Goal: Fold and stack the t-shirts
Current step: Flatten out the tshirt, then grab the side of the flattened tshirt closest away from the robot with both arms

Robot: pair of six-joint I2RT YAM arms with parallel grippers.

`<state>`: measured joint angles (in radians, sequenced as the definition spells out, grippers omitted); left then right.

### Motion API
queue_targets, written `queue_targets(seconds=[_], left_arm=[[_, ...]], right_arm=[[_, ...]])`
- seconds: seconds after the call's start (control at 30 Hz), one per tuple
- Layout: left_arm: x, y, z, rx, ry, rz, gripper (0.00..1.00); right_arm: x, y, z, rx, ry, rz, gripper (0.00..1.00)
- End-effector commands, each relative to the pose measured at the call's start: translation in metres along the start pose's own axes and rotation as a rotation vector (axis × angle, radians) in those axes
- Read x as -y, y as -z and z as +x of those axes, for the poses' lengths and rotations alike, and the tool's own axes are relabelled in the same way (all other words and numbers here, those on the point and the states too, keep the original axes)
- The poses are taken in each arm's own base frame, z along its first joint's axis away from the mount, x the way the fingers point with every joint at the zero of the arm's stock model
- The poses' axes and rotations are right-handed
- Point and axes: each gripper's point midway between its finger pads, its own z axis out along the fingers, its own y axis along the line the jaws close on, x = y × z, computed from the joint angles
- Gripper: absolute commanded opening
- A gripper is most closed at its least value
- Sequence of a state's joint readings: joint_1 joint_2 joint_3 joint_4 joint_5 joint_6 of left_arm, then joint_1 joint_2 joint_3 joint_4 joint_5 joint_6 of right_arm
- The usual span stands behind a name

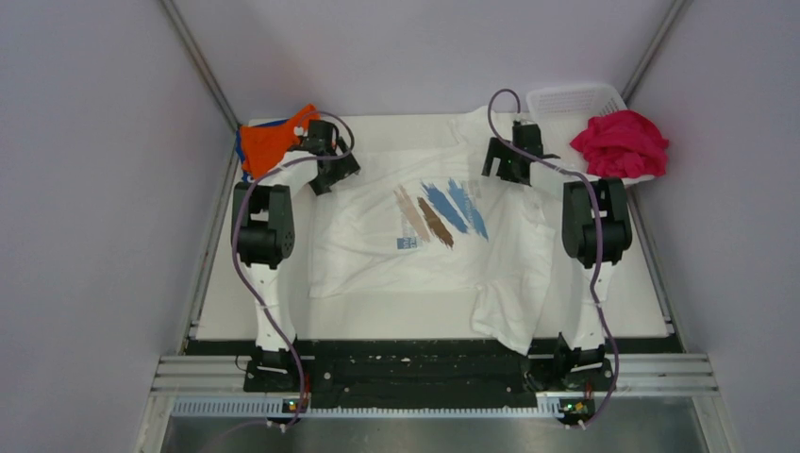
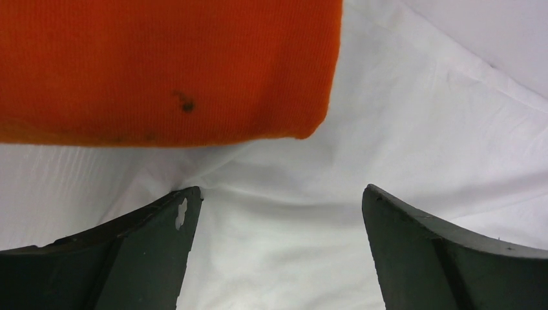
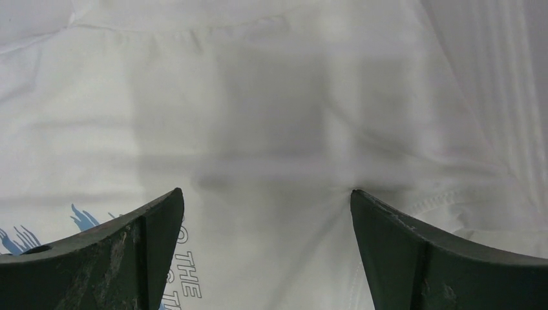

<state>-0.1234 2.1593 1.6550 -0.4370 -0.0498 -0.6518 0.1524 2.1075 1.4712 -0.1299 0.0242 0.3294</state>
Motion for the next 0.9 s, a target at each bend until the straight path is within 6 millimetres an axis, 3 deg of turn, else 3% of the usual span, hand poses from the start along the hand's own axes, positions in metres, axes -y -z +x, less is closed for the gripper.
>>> queue_targets(seconds=[0.0, 0.1, 0.23, 0.37, 0.47, 0.63, 0.77, 0.87], left_arm=[[0.006, 0.003, -0.019, 0.029, -0.021, 0.015, 0.99], [0.02, 0.023, -0.03, 0.055, -0.027, 0.066, 0.99], [0.032, 0.068, -0.035, 0.093, -0.037, 0.124, 0.99], [0.019, 0.114, -0.008, 0.089, -0.047, 0.135, 0.99], [-0.008, 0.149, 0.018, 0.099, -0.02, 0.112, 0.99], [-0.076, 0.195, 0.086, 0.068, 0.06, -0.025, 0.99], [-0.136, 0.219, 0.132, 0.053, 0.14, -0.184, 0.99], [-0.16, 0.231, 0.156, 0.065, 0.189, -0.202, 0.98]], right_arm=[[0.002, -0.003, -0.01, -0.004, 0.023, -0.009, 0.99], [-0.011, 0.019, -0.026, 0.02, 0.042, -0.06, 0.99], [-0.027, 0.063, -0.042, 0.084, 0.08, -0.093, 0.99], [-0.044, 0.114, -0.04, 0.142, 0.104, -0.139, 0.99], [-0.037, 0.141, -0.02, 0.159, 0.07, -0.149, 0.99], [-0.017, 0.169, 0.024, 0.178, -0.029, -0.14, 0.99], [-0.015, 0.186, 0.035, 0.216, -0.107, -0.165, 0.99], [-0.018, 0.195, 0.034, 0.247, -0.148, -0.196, 0.99]])
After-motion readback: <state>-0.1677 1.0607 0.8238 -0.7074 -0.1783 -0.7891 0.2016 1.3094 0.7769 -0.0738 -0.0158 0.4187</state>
